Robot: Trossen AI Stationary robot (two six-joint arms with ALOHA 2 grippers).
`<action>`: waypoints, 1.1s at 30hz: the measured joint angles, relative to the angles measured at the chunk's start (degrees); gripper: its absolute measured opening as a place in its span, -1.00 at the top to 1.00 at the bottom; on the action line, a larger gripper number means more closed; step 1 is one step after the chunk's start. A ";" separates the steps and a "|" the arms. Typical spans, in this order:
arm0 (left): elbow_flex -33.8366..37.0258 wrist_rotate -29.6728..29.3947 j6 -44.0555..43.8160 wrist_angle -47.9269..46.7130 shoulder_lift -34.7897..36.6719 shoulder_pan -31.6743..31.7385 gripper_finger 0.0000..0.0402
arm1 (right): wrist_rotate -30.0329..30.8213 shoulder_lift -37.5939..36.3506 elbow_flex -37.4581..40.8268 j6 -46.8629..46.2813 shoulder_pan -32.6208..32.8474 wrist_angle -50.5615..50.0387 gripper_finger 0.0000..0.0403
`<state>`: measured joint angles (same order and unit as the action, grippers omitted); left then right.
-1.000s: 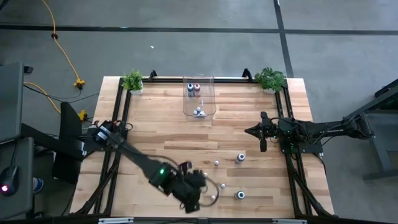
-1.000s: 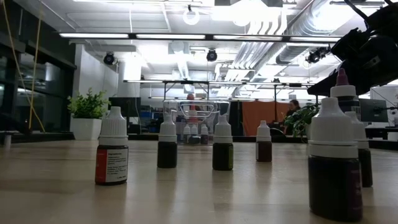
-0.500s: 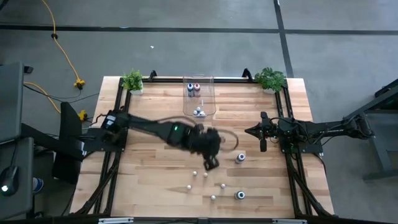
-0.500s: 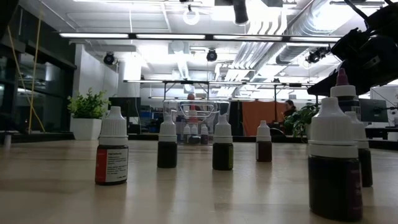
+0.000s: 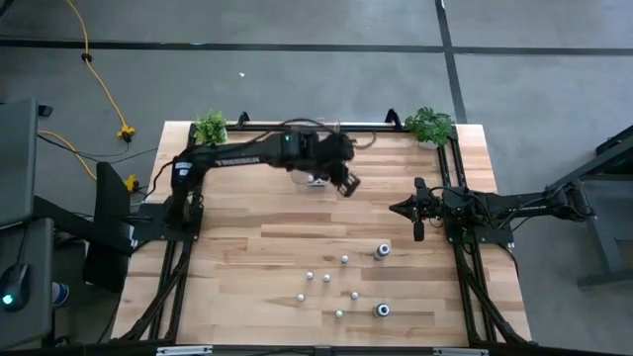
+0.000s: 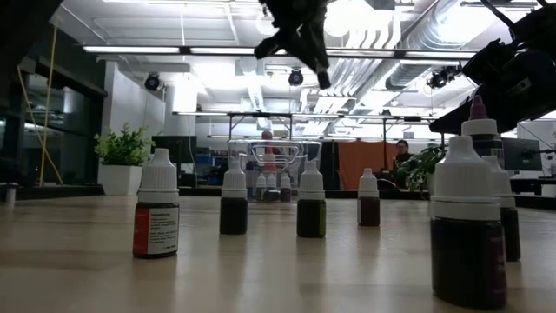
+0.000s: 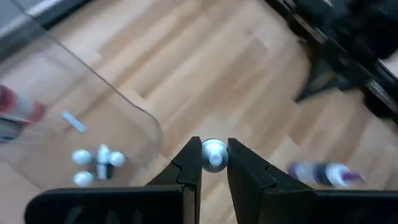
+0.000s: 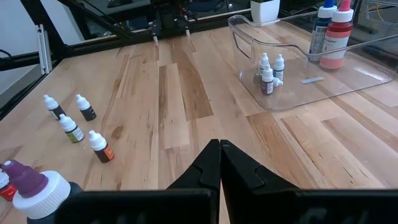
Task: Pick & Place food coloring
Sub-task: Put the small light green food coloring into the transparent bin
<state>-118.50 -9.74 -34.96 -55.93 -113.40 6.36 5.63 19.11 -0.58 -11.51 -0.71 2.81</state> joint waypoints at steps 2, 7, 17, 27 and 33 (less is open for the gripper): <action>0.02 -1.06 0.02 0.53 0.00 1.59 0.77 | 0.00 0.00 0.00 0.00 -0.02 0.00 1.00; 0.02 -9.10 0.13 0.72 -1.58 2.77 0.77 | 0.00 0.00 0.00 0.00 0.00 0.00 1.00; 0.24 -17.54 0.21 2.22 -10.16 2.70 0.77 | -0.02 0.00 0.00 0.00 0.00 -0.02 1.00; 0.07 -19.60 -3.12 0.37 -13.22 4.06 0.77 | -0.02 0.00 0.00 0.00 0.00 -0.02 1.00; 0.07 -19.02 -4.81 -1.71 -13.25 4.16 0.77 | 0.00 0.00 -0.02 0.00 -0.02 0.00 1.00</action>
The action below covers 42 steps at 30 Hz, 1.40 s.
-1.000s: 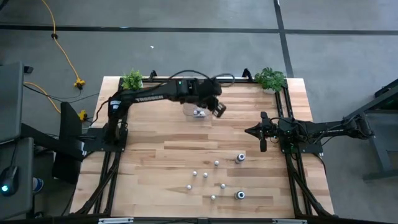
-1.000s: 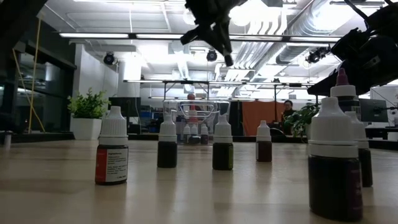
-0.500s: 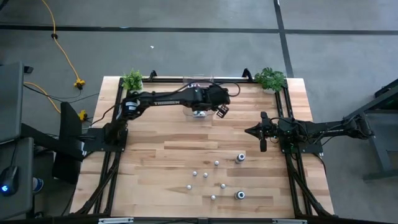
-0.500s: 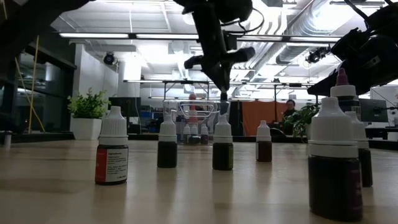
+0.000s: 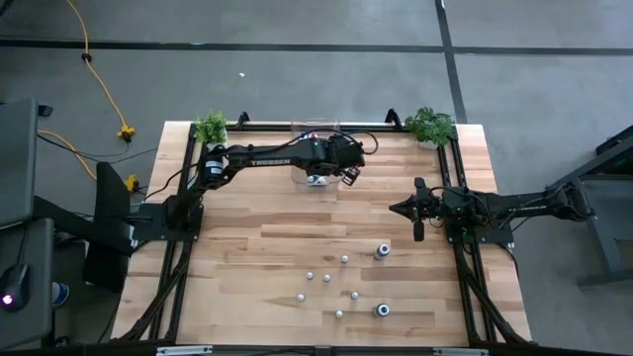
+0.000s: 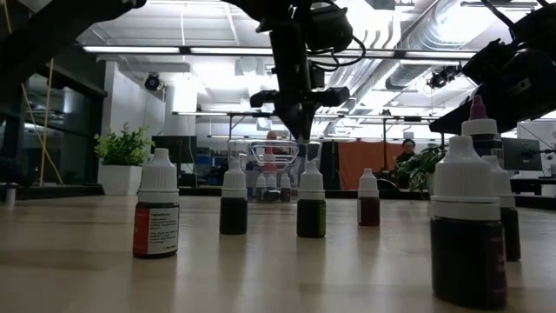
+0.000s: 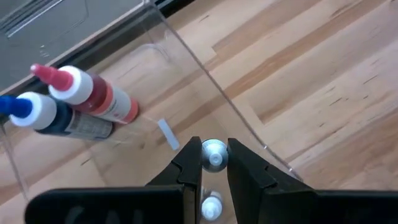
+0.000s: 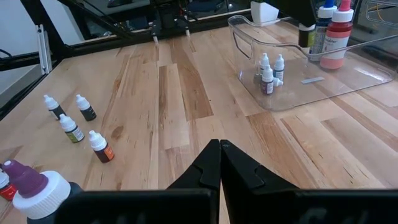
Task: Pick & Place food coloring
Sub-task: Put the small light green food coloring into the transparent bin
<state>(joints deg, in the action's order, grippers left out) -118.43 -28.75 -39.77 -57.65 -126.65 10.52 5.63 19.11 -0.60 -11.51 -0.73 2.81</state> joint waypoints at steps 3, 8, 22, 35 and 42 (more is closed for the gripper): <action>0.00 0.42 0.13 -0.48 0.00 0.37 0.77 | -0.01 0.00 0.01 0.00 0.01 -0.02 1.00; 0.00 2.82 4.28 -2.17 0.00 1.26 0.77 | 0.00 0.00 0.02 0.00 0.01 -0.02 1.00; 3.88 10.37 11.66 -0.29 -0.15 3.25 0.77 | 0.00 0.00 0.02 0.00 0.02 0.00 1.00; 9.89 16.75 18.45 8.77 0.09 3.41 0.77 | 0.00 0.00 0.01 0.00 0.01 0.00 1.00; 10.54 20.50 18.51 10.00 0.17 3.50 0.77 | 0.00 0.00 0.02 0.00 0.02 0.00 1.00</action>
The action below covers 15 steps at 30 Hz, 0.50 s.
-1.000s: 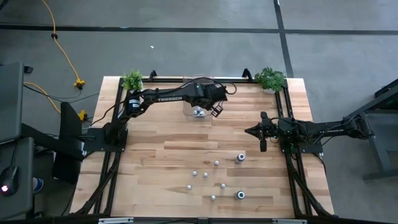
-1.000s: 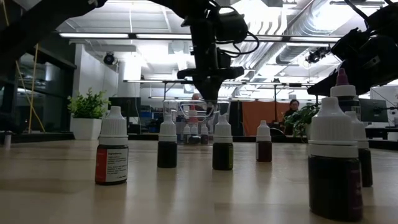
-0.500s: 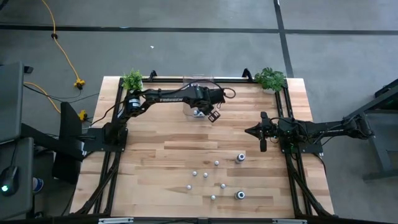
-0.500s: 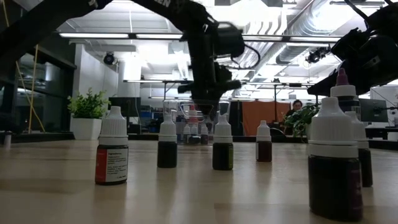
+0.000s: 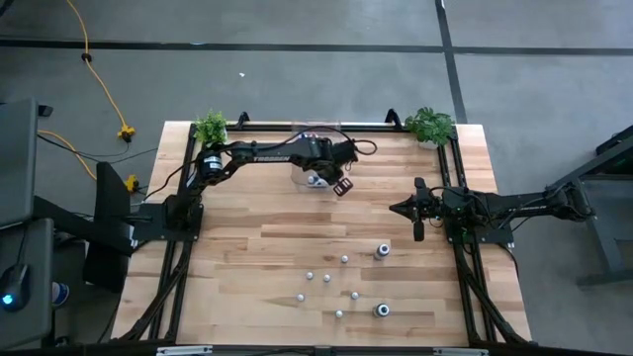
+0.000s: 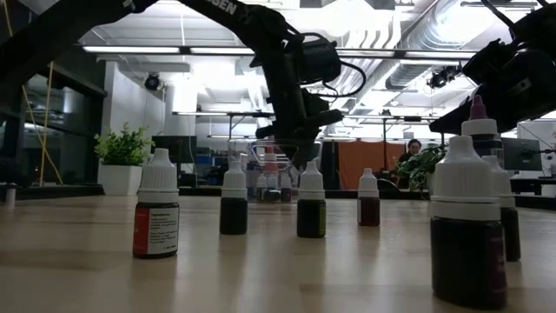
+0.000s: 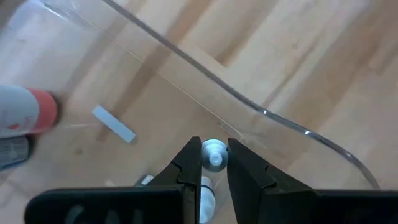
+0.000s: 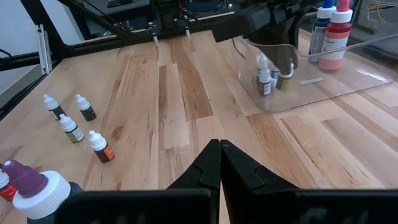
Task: Pick & Place food coloring
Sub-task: Put the small light green food coloring into the transparent bin
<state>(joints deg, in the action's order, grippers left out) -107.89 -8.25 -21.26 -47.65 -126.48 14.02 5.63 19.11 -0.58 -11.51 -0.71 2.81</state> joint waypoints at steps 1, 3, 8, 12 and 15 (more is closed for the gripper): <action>0.02 0.84 -0.02 -0.10 0.00 0.00 0.77 | 0.00 0.00 -0.01 0.00 -0.02 -0.01 1.00; 0.04 1.60 -0.23 -0.40 0.00 -0.08 0.77 | 0.00 0.00 -0.01 0.00 -0.02 0.00 1.00; 0.06 1.67 -0.79 -0.53 0.00 -0.09 0.72 | -0.01 0.00 -0.02 0.00 -0.01 -0.02 1.00; 0.06 1.51 -0.89 -0.53 -0.02 -0.09 0.64 | 0.00 0.00 -0.01 0.00 0.00 -0.01 1.00; 0.08 1.51 -0.89 -0.53 -0.02 -0.09 0.60 | -0.02 0.00 0.00 0.00 -0.02 0.00 1.00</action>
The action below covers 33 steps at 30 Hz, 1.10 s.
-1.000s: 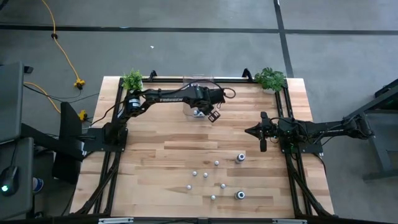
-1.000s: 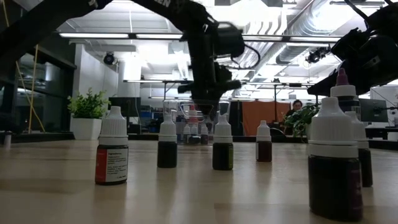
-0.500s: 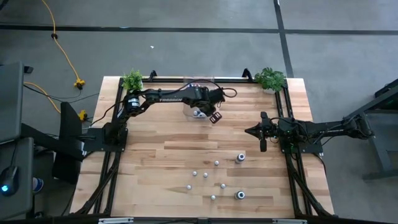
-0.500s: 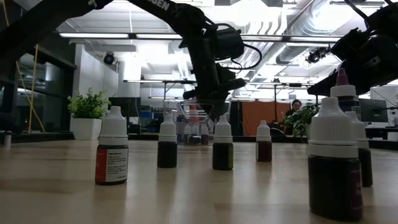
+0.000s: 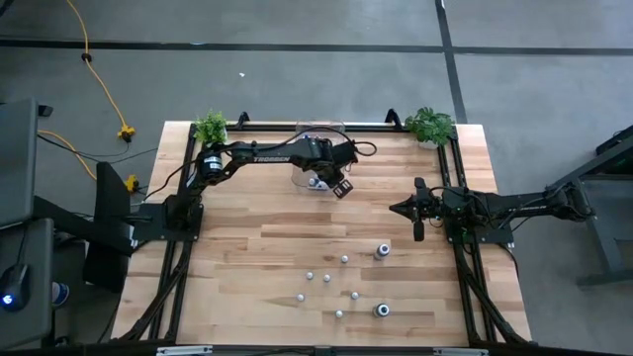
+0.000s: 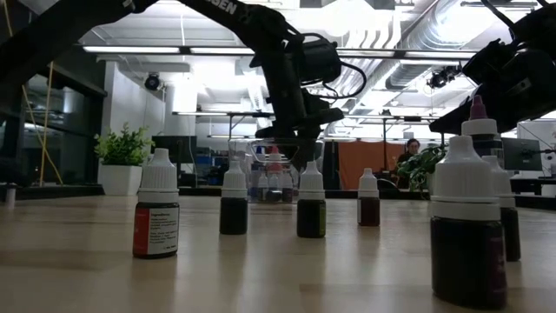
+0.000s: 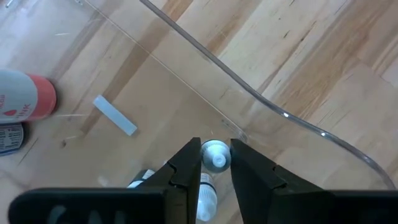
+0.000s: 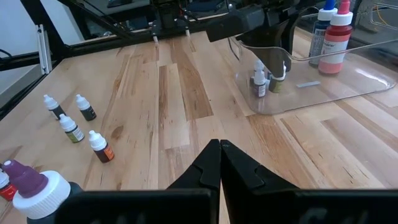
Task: Pick & Place food coloring
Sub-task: Put the small light green food coloring into the transparent bin
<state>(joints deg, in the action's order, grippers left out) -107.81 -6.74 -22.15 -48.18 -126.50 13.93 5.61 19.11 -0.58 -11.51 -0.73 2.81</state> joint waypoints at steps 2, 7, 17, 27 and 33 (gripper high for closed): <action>-0.02 0.00 -0.02 0.00 0.00 0.00 0.59 | 0.01 0.00 -0.01 0.00 0.02 0.00 1.00; 0.00 -0.02 -0.18 0.02 -0.02 0.00 0.59 | 0.02 0.00 -0.01 0.00 0.02 0.00 1.00; 0.05 0.44 -0.65 0.10 0.13 0.00 0.58 | 0.02 0.00 0.00 0.00 0.02 0.00 1.00; 0.07 3.17 -0.63 -0.04 0.13 -0.04 0.58 | 0.02 0.00 0.00 0.00 0.00 -0.02 1.00; 0.07 3.52 -0.63 -0.02 0.15 -0.04 0.39 | 0.02 0.00 -0.01 0.00 0.01 -0.01 1.00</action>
<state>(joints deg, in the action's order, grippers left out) -107.74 -3.22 -22.79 -48.20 -126.34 13.89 5.63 19.11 -0.59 -11.51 -0.72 2.80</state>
